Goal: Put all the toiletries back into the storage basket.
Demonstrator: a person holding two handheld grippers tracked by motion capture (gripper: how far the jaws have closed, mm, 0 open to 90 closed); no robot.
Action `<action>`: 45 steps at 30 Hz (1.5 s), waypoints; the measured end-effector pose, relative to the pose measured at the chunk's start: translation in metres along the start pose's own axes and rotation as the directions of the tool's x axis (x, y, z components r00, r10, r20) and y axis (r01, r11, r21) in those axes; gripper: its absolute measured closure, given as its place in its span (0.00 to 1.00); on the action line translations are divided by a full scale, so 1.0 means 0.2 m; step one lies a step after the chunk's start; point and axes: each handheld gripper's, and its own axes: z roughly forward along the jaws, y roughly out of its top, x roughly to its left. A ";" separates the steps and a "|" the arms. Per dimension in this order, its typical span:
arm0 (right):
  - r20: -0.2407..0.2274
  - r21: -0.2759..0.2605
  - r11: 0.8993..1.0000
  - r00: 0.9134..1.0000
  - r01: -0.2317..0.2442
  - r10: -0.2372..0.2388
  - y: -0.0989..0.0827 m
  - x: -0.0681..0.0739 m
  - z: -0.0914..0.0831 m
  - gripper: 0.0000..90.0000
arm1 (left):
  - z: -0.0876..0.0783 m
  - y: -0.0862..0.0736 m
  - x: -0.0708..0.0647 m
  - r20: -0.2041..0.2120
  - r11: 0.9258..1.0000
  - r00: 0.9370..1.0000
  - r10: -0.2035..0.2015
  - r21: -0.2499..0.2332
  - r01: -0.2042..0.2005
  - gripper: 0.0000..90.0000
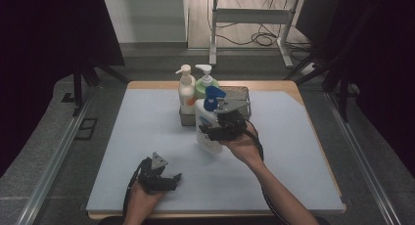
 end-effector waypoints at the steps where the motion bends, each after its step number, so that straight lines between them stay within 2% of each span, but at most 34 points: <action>1: 0.003 -0.001 1.000 1.000 -0.002 0.002 0.00 -0.01 -0.01 0.42 | 0.00 0.00 0.00 0.000 1.000 1.000 0.000 0.001 0.000 0.13; 14: 0.055 -0.011 0.999 0.998 -0.033 0.034 -0.01 -0.11 -0.10 0.42 | 0.00 0.00 0.00 0.000 1.000 1.000 0.000 0.000 0.000 0.13; 24: 0.097 -0.023 0.999 0.994 -0.038 0.040 0.02 -0.18 -0.18 0.42 | 0.00 0.00 0.00 0.000 1.000 1.000 0.001 0.001 -0.001 0.13; 33: 0.140 -0.025 0.998 0.989 -0.051 0.054 0.03 -0.25 -0.24 0.42 | 0.00 0.00 0.00 0.000 1.000 1.000 0.001 0.001 -0.001 0.13; 45: 0.200 -0.043 0.995 0.975 -0.089 0.096 0.03 -0.36 -0.30 0.42 | 0.00 0.00 0.00 0.001 1.000 1.000 0.000 0.001 0.000 0.13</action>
